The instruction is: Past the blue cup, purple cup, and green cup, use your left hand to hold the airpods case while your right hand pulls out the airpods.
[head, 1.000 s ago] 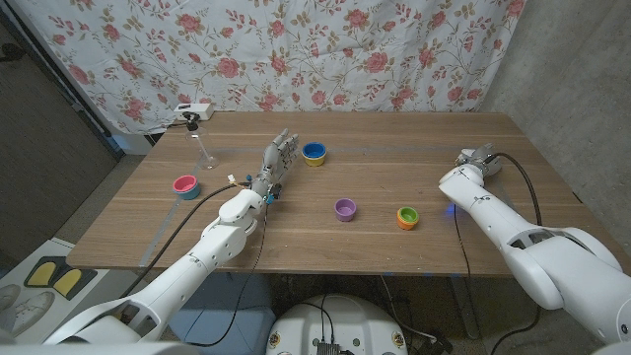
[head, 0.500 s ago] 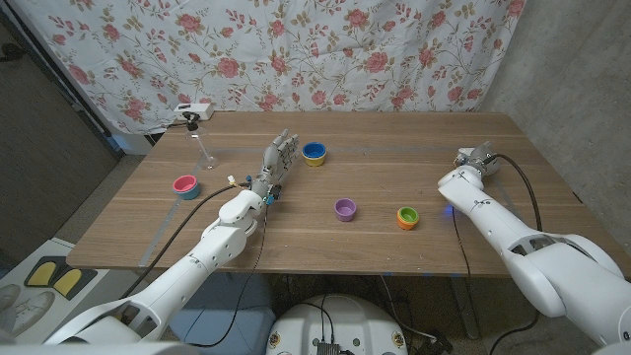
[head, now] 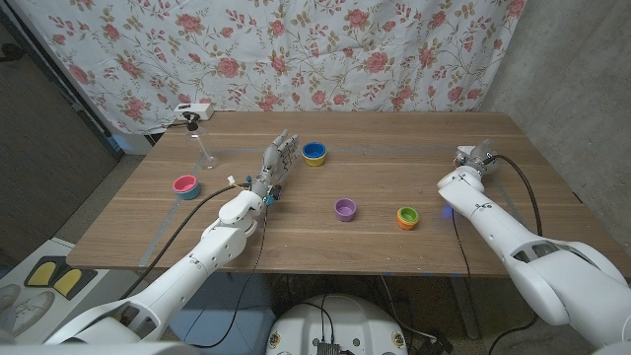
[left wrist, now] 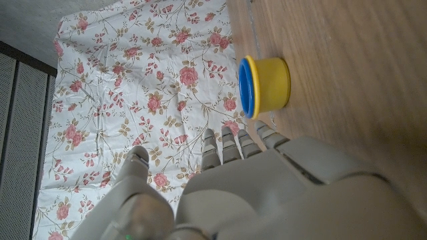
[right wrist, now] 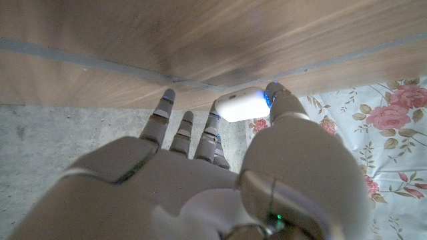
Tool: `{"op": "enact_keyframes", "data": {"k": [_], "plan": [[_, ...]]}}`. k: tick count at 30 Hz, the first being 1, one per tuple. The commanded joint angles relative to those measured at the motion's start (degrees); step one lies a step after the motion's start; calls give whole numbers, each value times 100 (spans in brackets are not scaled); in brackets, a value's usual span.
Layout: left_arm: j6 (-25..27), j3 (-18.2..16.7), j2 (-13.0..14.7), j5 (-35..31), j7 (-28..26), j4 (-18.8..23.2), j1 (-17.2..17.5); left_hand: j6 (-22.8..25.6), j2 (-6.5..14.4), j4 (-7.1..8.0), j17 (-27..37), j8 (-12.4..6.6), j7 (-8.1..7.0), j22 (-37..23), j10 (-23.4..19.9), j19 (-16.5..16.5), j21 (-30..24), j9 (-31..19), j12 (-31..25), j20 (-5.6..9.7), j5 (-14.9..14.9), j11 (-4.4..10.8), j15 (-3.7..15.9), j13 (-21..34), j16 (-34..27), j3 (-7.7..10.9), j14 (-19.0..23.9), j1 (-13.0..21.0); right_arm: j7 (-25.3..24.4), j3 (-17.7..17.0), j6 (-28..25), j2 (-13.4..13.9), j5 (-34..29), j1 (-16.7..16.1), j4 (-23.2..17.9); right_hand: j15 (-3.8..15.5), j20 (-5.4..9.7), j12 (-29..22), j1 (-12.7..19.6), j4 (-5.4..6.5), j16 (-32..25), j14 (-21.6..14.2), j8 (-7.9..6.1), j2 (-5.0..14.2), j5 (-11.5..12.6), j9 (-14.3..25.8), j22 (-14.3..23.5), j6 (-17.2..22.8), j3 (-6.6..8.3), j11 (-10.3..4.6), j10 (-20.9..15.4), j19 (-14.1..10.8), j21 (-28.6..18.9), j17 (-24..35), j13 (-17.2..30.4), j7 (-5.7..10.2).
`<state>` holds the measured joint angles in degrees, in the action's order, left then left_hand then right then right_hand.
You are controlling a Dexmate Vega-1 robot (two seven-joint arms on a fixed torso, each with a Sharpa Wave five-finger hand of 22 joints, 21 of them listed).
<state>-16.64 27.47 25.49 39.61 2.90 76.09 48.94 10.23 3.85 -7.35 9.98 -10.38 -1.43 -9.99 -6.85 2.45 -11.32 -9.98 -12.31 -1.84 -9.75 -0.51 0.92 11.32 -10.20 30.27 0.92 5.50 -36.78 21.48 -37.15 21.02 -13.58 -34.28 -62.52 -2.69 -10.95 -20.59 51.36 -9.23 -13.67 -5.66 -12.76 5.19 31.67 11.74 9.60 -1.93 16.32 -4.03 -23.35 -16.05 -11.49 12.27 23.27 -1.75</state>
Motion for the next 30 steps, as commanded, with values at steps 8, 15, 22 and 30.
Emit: {"op": "enact_keyframes", "data": {"k": [8,15,22,30], "plan": [[-23,32,-21,-26,87,1,-60,60,4,3,17,-18,0,-14,-37,30,10,-17,-18,8,-27,18,-24,11,-33,25,55,-12,146,-253,66,396,149,-769,-1735,22,23,-79,7,-3,-20,-105,-33,-46,76,-7,11,83,69,-92,-200,-27,20,15,30,-37],[-18,27,-14,-38,62,53,-50,54,5,3,17,-16,3,-14,-34,30,10,-17,-16,8,-27,20,-14,11,-33,26,55,-13,256,-365,87,496,272,-991,-2229,13,5,-96,-10,9,-10,-110,-25,-64,103,-8,12,104,78,-60,-212,-22,29,18,41,-46],[-13,51,-26,-63,84,57,-80,59,4,3,17,-18,7,-13,-37,32,10,-17,-17,9,-27,7,-16,11,-33,26,56,-14,337,-405,127,592,337,-1168,-2637,7,3,-123,-21,16,-5,-125,-21,-79,128,-10,12,132,89,-54,-257,-15,37,19,50,-68],[-221,62,-155,-99,121,-66,-116,82,4,2,17,-26,18,-13,-69,33,9,-17,-28,2,-27,20,-18,11,-38,27,69,-14,401,-376,211,670,354,-1264,-2852,10,-3,-151,-44,27,-1,-142,-19,-99,152,-13,13,169,96,-57,-302,-6,45,22,61,-69]]}}
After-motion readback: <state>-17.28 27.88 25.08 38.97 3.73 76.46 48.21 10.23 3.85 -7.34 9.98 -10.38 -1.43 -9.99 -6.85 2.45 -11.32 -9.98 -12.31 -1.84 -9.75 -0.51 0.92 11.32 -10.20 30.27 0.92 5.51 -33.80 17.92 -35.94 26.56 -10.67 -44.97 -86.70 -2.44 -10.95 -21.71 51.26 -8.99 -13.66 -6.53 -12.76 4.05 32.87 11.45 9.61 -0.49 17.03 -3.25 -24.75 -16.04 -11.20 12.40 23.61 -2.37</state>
